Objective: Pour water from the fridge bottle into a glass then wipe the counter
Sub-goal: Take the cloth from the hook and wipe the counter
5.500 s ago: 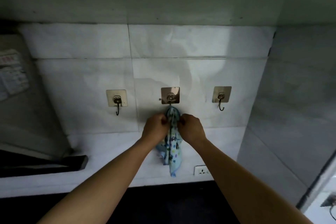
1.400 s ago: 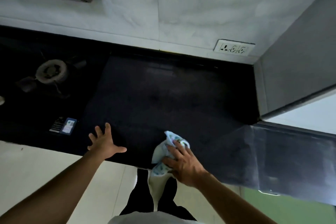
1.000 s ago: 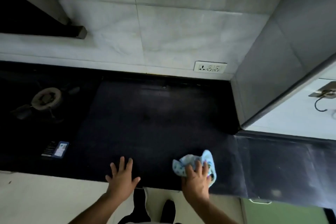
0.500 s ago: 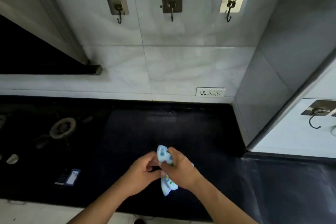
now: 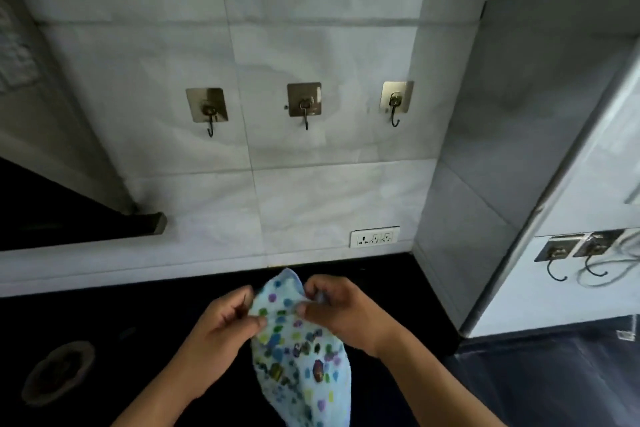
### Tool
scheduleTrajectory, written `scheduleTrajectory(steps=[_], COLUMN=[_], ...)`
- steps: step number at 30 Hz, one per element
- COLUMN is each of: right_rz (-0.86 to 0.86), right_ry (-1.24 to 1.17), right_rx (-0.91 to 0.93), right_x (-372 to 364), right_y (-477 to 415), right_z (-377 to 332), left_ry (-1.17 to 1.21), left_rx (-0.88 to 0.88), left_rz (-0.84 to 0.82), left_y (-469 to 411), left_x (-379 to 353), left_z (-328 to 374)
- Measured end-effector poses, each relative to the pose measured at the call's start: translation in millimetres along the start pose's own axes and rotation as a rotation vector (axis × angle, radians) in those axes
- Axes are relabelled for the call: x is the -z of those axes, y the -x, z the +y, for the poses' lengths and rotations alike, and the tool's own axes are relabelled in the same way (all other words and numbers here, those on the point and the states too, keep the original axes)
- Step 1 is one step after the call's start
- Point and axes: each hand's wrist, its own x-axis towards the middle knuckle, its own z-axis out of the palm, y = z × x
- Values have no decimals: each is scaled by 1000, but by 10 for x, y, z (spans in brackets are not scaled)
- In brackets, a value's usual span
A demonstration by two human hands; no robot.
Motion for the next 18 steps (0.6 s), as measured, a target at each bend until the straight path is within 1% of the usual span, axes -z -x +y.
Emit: scheduleTrajectory(steps=[2,4,7,9,11,14,16,18], right_rz=[44,64,91,97,100,111,153,211], right_ry=[-80,-169,-166,-142,-102,-54,14,97], right_rx=[35,90,150,167,169,171,177,178], right_x=[-4,-18,-36,-31,17,193,358,537], right_y=[-86,-160,-254,-309,-379,-534,-667,-818], right_z=[-159,-289,-522,-671,-822,-1003,-1095,-1176], left_ry=[54,81,170,231,189,37,-46,-123], left_rx=[24,50,131,202,234,257,207,112], left_rz=[-95,-233,-408,-478,-495,-456,-423,-366], left_y=[-143,-274,-466,-615,-773,-1023,-1186,-1394], left_x=[160,260,409,488,537,567,569,567], left_z=[165,300,497,619,759,949,1098,1252])
